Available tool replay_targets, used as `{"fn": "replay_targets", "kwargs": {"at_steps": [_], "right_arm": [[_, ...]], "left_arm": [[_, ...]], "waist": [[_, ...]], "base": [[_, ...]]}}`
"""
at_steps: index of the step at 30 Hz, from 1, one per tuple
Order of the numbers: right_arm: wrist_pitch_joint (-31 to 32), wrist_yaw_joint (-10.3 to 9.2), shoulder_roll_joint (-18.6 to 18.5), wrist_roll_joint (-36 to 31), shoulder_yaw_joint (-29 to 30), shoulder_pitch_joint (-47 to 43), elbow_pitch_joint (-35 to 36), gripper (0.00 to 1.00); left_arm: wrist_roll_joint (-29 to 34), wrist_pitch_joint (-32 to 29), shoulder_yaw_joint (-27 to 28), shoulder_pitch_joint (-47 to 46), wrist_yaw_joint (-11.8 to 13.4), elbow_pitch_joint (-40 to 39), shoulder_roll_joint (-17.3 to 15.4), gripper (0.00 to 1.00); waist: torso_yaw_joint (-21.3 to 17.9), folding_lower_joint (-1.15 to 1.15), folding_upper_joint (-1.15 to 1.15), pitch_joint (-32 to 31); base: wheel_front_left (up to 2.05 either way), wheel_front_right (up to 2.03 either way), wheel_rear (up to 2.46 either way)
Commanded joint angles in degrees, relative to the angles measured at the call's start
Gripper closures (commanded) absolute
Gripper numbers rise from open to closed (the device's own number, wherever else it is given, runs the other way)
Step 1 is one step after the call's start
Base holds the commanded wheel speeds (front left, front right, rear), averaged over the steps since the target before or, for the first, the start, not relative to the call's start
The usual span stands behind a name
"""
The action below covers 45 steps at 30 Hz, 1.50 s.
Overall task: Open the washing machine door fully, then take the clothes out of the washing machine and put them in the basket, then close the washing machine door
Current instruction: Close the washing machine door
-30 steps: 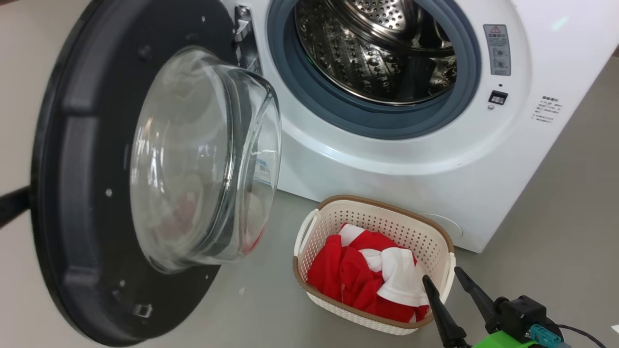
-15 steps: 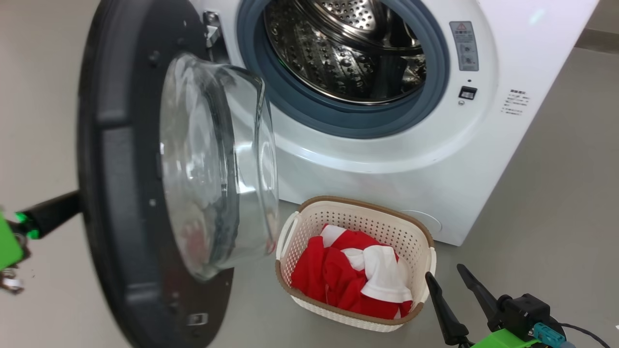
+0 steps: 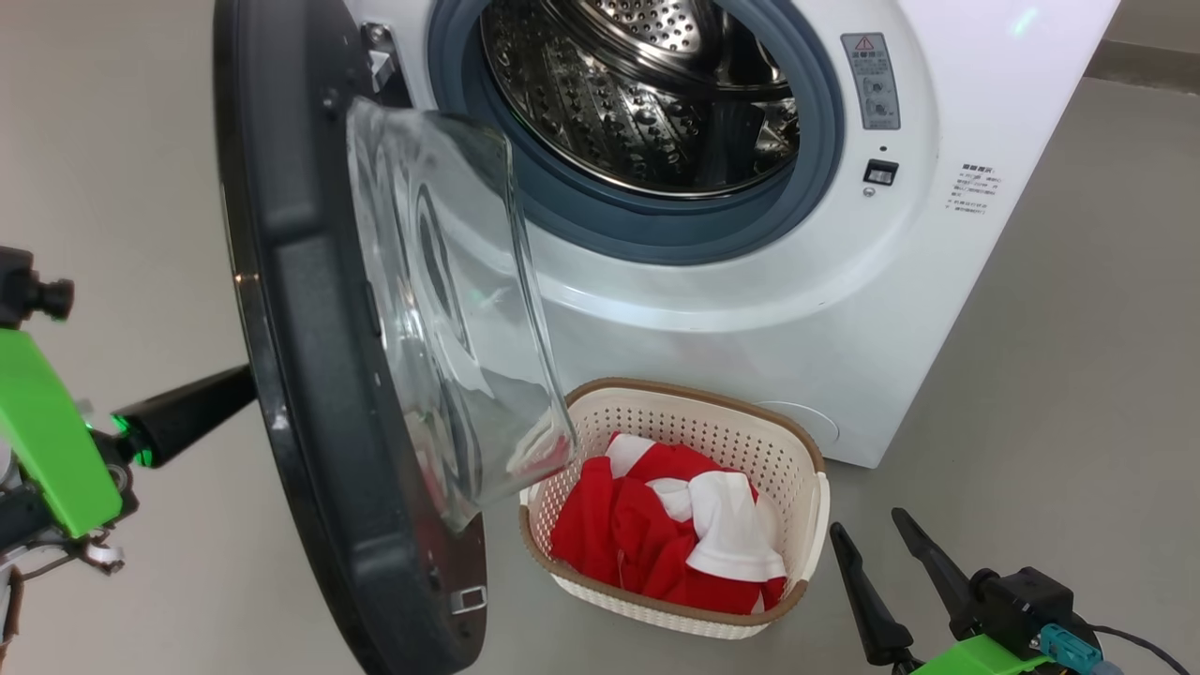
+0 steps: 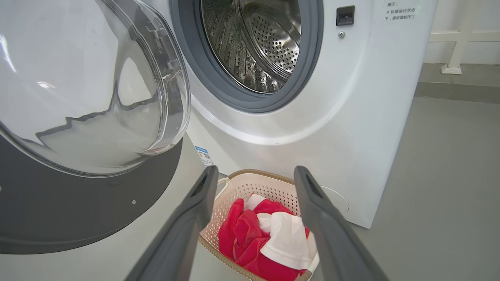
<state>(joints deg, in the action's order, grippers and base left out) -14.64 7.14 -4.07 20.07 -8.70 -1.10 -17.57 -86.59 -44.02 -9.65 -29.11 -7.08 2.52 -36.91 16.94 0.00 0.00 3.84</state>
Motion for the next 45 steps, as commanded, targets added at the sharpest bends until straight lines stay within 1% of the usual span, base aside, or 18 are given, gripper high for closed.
{"fn": "replay_targets", "kwargs": {"at_steps": [1,9,11,12,14,17,19,20,21,23,24,25,32,34,37,38,45], "right_arm": [[-0.36,0.35,-0.12,-0.52,-1.05,0.30,1.42,0.00],[-0.36,0.35,-0.17,-0.45,-1.10,-0.02,1.47,0.00],[-0.36,0.35,-0.17,-0.39,-1.10,-0.08,1.50,0.00],[-0.36,0.35,-0.17,-0.35,-1.10,-0.17,1.50,0.00],[-0.36,0.35,-0.17,-0.29,-1.24,-0.38,1.50,0.00],[-0.36,0.35,-0.17,-0.16,-1.48,-0.75,1.48,0.00],[-0.36,0.35,-0.16,-0.09,-1.74,-0.90,1.45,0.00],[-0.36,0.35,-0.17,-0.03,-1.86,-0.99,1.43,0.00],[-0.36,0.35,-0.20,0.03,-2.03,-1.05,1.40,0.00],[-0.36,0.35,-0.28,0.18,-2.28,-1.07,1.36,0.00],[-0.36,0.35,-0.34,0.26,-2.28,-1.07,1.37,0.00],[-0.36,0.35,-0.37,0.30,-2.34,-1.06,1.35,0.00],[-0.36,0.35,-0.64,0.54,-2.84,-0.64,1.46,0.00],[-0.36,0.35,-0.68,0.58,-2.91,-0.59,1.47,0.00],[-0.36,0.35,-0.81,0.65,-3.10,-0.40,1.47,0.00],[-0.36,0.35,-0.84,0.69,-3.18,-0.29,1.45,0.00],[-0.36,0.35,-0.91,0.85,-3.59,0.13,1.50,0.00]], "left_arm": [[0.47,0.91,2.52,-2.06,-0.41,-1.20,-2.83,1.00],[2.80,6.87,2.06,1.71,-0.41,-0.01,-4.21,1.00],[3.60,9.09,1.80,3.54,-0.41,0.57,-4.45,0.87],[3.85,10.30,1.62,4.48,-0.41,0.98,-4.33,0.84],[4.28,12.89,1.40,6.57,-0.41,1.83,-4.23,0.70],[5.10,16.91,0.71,9.64,-0.41,3.27,-3.95,0.58],[5.41,19.85,0.31,11.54,-0.41,4.41,-3.57,0.54],[5.64,21.29,-0.06,12.39,-0.41,4.91,-3.33,0.49],[5.76,22.61,-0.45,13.26,-0.41,5.40,-3.10,0.35],[5.83,25.18,-1.30,14.96,-0.41,6.14,-2.49,0.11],[5.69,26.50,-1.64,15.67,-0.41,6.48,-2.01,0.02],[5.86,27.72,-2.07,16.42,-0.41,6.78,-1.76,0.00],[7.85,35.95,-5.61,20.54,-0.41,10.02,-0.02,0.00],[7.84,36.95,-6.06,20.89,-0.41,10.56,0.31,0.00],[8.94,40.40,-7.48,21.77,-0.41,12.31,0.78,0.00],[9.75,43.08,-8.55,22.09,-0.41,13.63,1.46,0.00],[13.78,53.83,-11.85,22.86,-0.41,17.82,3.46,0.00]], "waist": [[0.07,0.00,0.00,-0.17],[0.95,0.00,0.00,-1.13],[1.21,0.00,0.00,-1.42],[1.40,0.00,0.00,-1.69],[1.69,0.00,0.00,-2.05],[2.25,0.00,0.00,-2.68],[2.58,0.00,0.00,-2.99],[2.77,0.00,0.00,-3.27],[2.89,0.00,0.00,-3.45],[3.14,0.00,0.00,-3.70],[3.36,0.00,0.00,-3.85],[3.48,0.00,0.00,-3.96],[4.31,0.00,0.00,-4.41],[4.39,0.00,0.00,-4.46],[4.54,0.00,0.00,-4.50],[4.59,0.00,0.00,-4.50],[4.19,0.00,0.00,-4.37]], "base": [[0.00,0.00,0.00],[0.00,0.00,0.00],[0.00,0.00,0.00],[0.00,0.00,0.00],[0.00,0.00,0.00],[0.00,0.00,0.00],[0.00,0.00,0.00],[0.00,0.00,0.00],[0.00,0.00,0.00],[0.00,0.00,0.00],[0.00,0.00,0.00],[0.00,0.00,0.00],[0.00,0.00,0.00],[0.00,0.00,0.00],[0.00,0.00,0.00],[0.00,0.00,0.00],[0.00,0.00,0.00]]}}
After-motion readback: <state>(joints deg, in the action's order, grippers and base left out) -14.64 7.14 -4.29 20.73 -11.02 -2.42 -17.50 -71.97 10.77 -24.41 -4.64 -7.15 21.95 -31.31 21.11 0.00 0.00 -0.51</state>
